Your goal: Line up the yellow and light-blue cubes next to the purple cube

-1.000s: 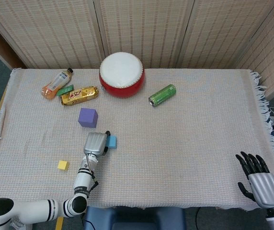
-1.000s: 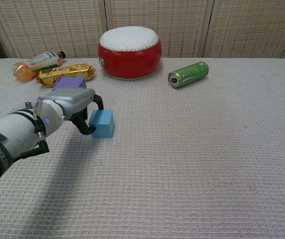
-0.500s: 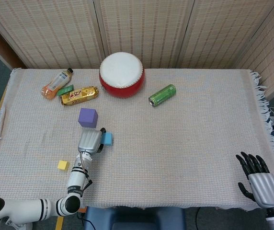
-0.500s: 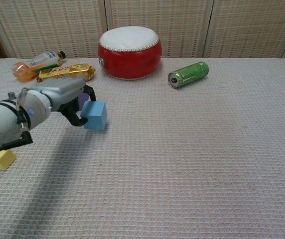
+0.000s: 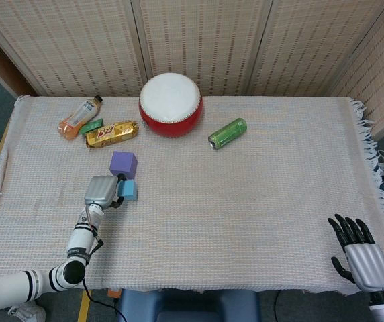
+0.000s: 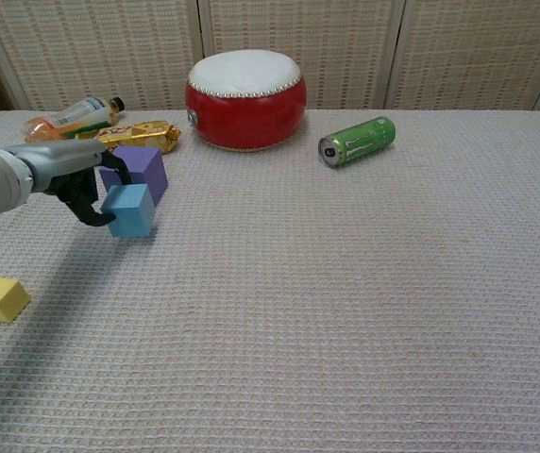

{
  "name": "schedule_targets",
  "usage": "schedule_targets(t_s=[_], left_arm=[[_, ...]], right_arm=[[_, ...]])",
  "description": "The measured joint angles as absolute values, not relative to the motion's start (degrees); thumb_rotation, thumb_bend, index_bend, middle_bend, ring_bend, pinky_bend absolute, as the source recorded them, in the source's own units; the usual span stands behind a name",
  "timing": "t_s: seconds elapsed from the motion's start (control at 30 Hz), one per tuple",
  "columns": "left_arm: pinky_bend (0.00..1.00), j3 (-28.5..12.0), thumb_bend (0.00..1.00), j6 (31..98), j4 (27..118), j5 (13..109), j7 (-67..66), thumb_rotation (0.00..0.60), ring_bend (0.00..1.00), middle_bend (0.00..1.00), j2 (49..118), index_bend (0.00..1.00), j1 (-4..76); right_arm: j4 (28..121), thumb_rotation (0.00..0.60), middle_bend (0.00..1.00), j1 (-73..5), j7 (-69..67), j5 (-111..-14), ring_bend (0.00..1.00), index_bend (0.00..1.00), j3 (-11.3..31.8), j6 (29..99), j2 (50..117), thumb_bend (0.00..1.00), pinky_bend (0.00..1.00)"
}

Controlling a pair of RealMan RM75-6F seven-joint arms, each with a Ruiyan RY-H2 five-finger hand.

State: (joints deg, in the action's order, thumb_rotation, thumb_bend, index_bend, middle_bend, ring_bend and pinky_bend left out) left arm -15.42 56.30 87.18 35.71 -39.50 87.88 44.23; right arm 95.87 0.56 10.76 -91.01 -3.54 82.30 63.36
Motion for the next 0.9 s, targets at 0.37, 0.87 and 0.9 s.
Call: schedule_targets(t_s=[0.37, 0.87, 0.9], left_arm=[[1.0, -12.7, 0.38, 55.5, 82.0, 37.0, -38.6, 0.6, 1.0, 1.0, 89.1, 0.47, 46.2], [1.0, -11.1, 0.38, 55.3, 80.6, 35.5, -39.4, 0.6, 1.0, 1.0, 88.3, 0.44, 47.3], [1.0, -11.0, 0.37, 55.4, 80.6, 35.5, -39.3, 0.6, 1.0, 1.0, 88.2, 0.44, 47.3]], right_arm=[[96.7, 0.6, 0.0, 0.9, 10.5, -90.8, 0.0, 0.0, -4.0, 82.3, 62.6, 0.1, 0.0], [97.7, 0.6, 0.0, 0.6, 11.0, -89.9, 0.0, 0.0, -4.3, 81.0, 62.1, 0.1, 0.0], [97.8, 0.6, 0.0, 0.6, 11.0, -89.9, 0.0, 0.0, -4.3, 81.0, 62.1, 0.1, 0.0]])
